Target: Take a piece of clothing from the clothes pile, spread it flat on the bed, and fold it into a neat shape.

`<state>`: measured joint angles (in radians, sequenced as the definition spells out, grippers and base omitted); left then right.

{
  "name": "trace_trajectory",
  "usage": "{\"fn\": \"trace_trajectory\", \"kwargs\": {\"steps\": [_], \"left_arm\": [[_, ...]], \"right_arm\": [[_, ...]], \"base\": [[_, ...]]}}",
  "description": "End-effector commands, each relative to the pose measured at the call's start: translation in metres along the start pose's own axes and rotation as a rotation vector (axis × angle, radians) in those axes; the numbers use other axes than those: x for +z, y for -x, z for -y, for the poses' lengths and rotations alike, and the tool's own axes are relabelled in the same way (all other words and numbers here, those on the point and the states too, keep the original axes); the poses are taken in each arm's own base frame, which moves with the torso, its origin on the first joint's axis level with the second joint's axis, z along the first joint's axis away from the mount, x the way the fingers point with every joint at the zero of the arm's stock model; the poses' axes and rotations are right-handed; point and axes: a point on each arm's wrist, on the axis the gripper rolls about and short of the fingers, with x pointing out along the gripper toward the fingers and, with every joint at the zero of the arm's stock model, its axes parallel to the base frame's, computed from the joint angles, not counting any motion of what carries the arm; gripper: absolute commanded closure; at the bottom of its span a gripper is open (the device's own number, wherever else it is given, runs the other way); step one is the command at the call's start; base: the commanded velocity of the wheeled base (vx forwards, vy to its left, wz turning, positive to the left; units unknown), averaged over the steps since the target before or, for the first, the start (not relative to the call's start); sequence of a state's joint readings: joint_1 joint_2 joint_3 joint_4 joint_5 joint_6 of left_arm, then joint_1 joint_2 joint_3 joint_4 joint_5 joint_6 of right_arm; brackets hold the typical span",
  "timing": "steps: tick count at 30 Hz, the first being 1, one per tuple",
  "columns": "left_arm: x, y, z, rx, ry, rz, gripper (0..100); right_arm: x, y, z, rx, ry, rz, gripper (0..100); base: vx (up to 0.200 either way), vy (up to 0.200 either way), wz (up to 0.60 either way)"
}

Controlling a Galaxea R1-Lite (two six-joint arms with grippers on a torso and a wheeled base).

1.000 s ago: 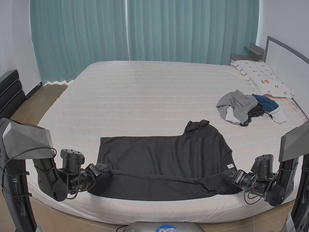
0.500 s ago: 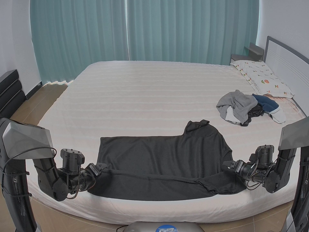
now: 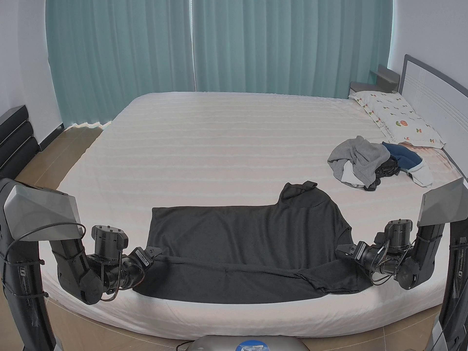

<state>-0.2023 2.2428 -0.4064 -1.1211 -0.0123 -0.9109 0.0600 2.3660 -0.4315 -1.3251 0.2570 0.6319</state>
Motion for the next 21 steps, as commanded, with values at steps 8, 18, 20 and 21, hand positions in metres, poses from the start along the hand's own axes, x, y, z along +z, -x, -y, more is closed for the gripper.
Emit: {"fn": "trace_trajectory", "kwargs": {"steps": [8,18,20,21], "left_arm": [[0.000,0.000,0.000,0.000,-0.003,0.000,0],[0.010,-0.010,0.002,-0.009,0.008,0.034,0],[0.015,-0.013,0.002,-0.011,0.011,0.047,0],[0.017,-0.014,0.003,-0.015,0.012,0.054,0]], "right_arm": [[0.012,0.002,0.012,-0.018,-0.030,0.049,100],[0.017,0.004,0.017,-0.013,-0.032,0.103,100],[0.017,0.004,0.018,-0.014,-0.036,0.102,100],[0.017,0.004,0.019,-0.015,-0.036,0.101,100]], "base": [[0.000,0.000,0.00],[0.000,0.000,0.00],[0.000,0.000,0.00],[0.000,0.000,0.00]]}}
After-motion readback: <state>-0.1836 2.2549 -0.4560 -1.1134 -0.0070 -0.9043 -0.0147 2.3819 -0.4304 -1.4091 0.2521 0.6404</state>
